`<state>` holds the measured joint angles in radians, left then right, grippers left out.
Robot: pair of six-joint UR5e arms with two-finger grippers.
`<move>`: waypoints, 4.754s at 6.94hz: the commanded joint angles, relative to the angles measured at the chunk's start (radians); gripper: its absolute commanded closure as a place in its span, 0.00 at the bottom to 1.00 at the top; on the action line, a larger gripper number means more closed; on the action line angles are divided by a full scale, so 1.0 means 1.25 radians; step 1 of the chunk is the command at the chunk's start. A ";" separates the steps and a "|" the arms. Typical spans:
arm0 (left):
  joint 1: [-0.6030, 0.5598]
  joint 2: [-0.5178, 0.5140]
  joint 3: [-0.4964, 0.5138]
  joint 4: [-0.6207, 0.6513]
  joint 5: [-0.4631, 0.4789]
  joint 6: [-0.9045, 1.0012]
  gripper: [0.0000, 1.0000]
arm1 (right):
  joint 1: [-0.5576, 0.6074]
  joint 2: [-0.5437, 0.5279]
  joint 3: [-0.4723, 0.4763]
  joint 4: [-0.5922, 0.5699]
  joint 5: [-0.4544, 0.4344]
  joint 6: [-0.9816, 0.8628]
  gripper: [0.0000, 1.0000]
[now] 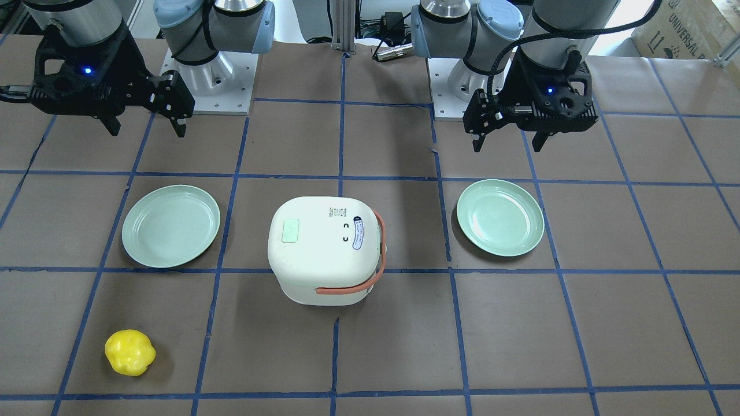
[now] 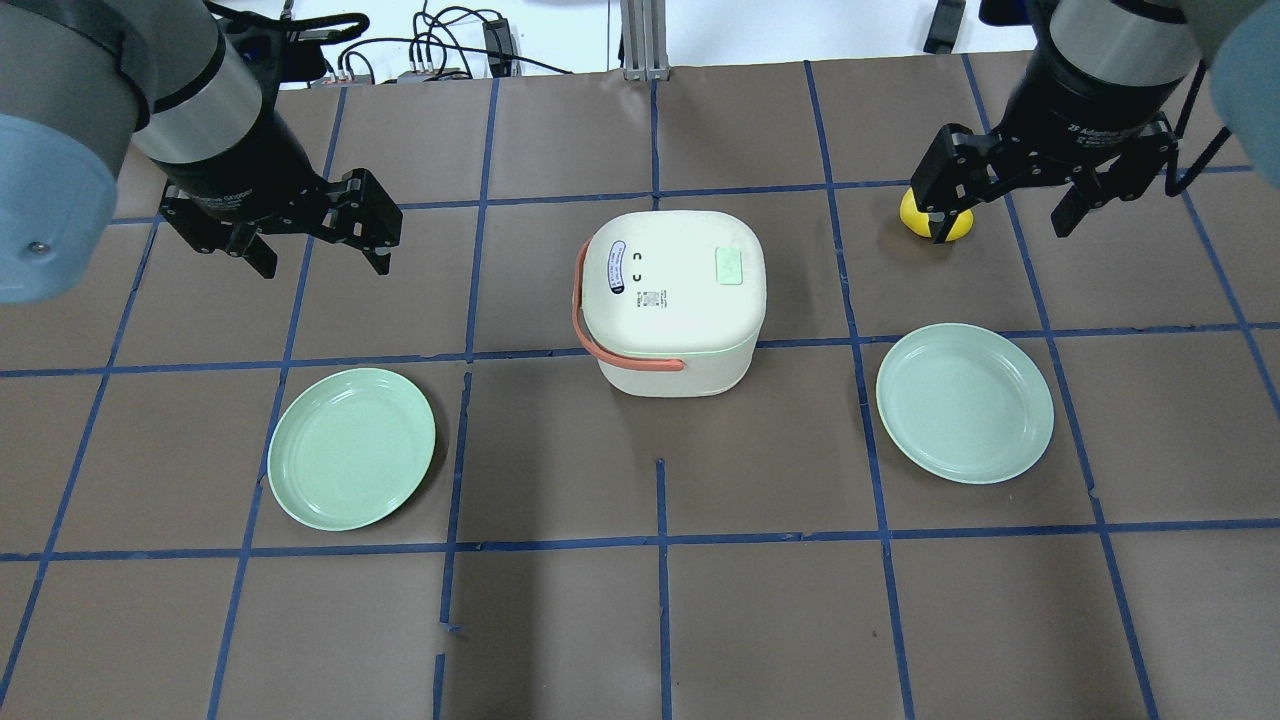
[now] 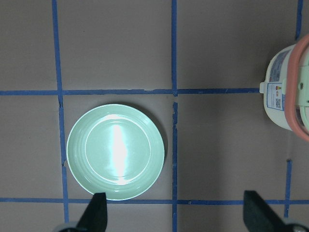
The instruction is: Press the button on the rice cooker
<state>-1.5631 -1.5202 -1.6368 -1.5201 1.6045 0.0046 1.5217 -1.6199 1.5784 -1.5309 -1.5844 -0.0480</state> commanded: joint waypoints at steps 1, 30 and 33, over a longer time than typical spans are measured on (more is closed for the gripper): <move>0.000 0.000 0.000 0.000 0.000 0.000 0.00 | 0.000 0.000 0.000 -0.001 0.005 0.002 0.00; 0.000 0.000 0.000 0.000 0.000 0.000 0.00 | 0.069 0.087 -0.045 -0.071 0.147 0.038 0.95; 0.000 0.000 0.000 0.000 0.000 0.000 0.00 | 0.098 0.108 -0.011 -0.107 0.145 0.037 0.95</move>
<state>-1.5631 -1.5202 -1.6368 -1.5202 1.6046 0.0046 1.6286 -1.4928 1.5421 -1.6358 -1.4019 -0.0032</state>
